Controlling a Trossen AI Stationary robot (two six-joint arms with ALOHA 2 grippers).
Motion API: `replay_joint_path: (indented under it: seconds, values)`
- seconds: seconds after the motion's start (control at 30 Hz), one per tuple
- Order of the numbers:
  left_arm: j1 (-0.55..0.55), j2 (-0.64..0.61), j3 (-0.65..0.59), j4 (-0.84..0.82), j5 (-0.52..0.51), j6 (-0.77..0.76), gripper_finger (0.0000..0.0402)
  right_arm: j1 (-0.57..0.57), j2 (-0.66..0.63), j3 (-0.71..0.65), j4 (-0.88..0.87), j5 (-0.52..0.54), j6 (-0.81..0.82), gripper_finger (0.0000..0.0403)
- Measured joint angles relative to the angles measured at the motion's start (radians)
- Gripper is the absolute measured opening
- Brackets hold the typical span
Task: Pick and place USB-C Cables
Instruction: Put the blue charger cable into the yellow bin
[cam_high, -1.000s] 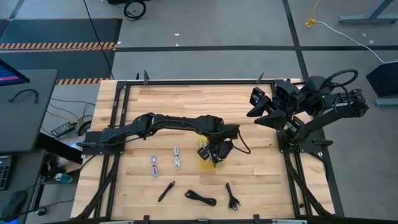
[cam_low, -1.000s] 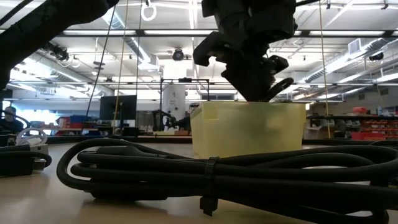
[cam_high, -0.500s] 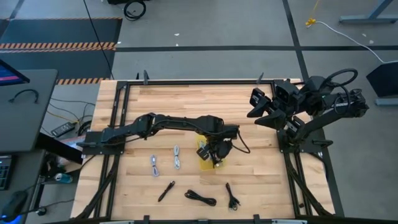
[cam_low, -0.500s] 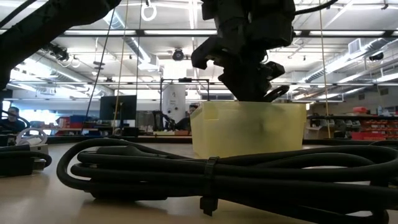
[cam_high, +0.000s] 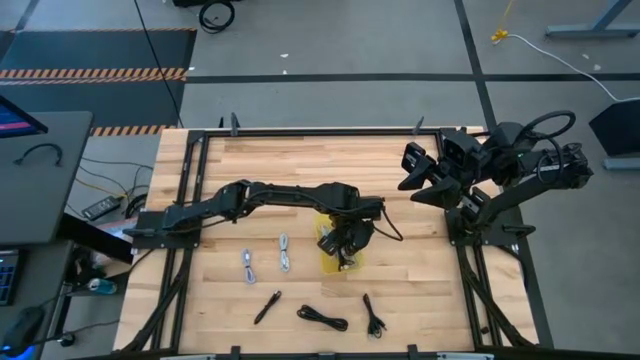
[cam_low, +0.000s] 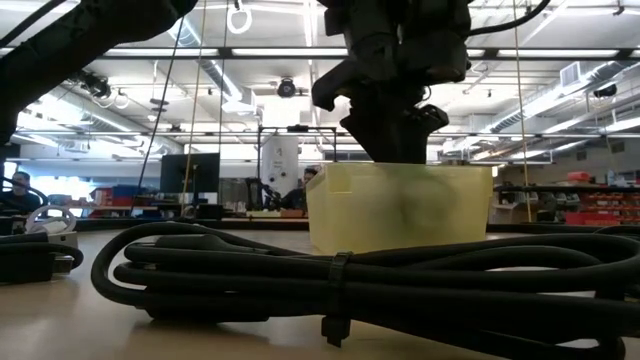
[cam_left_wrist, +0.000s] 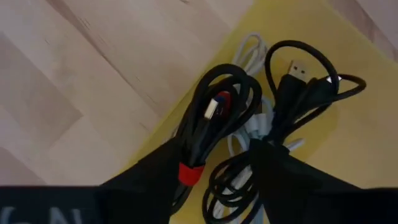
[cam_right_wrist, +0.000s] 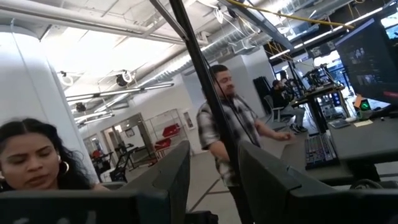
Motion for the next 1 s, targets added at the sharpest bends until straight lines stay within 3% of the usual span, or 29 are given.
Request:
replay_joint_path:
  seconds: [0.17, 0.33, 0.6, 0.83, 1.0]
  values:
    - [-0.004, -0.020, 0.002, -0.035, 0.000, -0.076, 0.0213, 0.000, 0.000, 0.000, 0.000, -0.015, 0.000, 0.0142]
    - [0.000, -0.084, 0.007, -0.104, -0.019, -0.250, 0.0205, 0.000, 0.000, 0.000, -0.002, -0.036, 0.000, 0.0142]
    - [-0.009, -0.237, 0.008, -0.163, -0.197, -0.621, 0.0183, 0.000, -0.001, 0.000, -0.005, -0.066, -0.003, 0.0142]
    - [-0.084, -0.325, 0.008, -0.384, -0.533, -1.031, 0.0181, 0.000, -0.001, 0.000, -0.047, -0.080, -0.030, 0.0142]
    - [-0.139, -0.349, -0.038, -0.396, -0.564, -1.228, 0.0181, 0.000, -0.001, 0.000, -0.081, -0.084, -0.058, 0.0142]
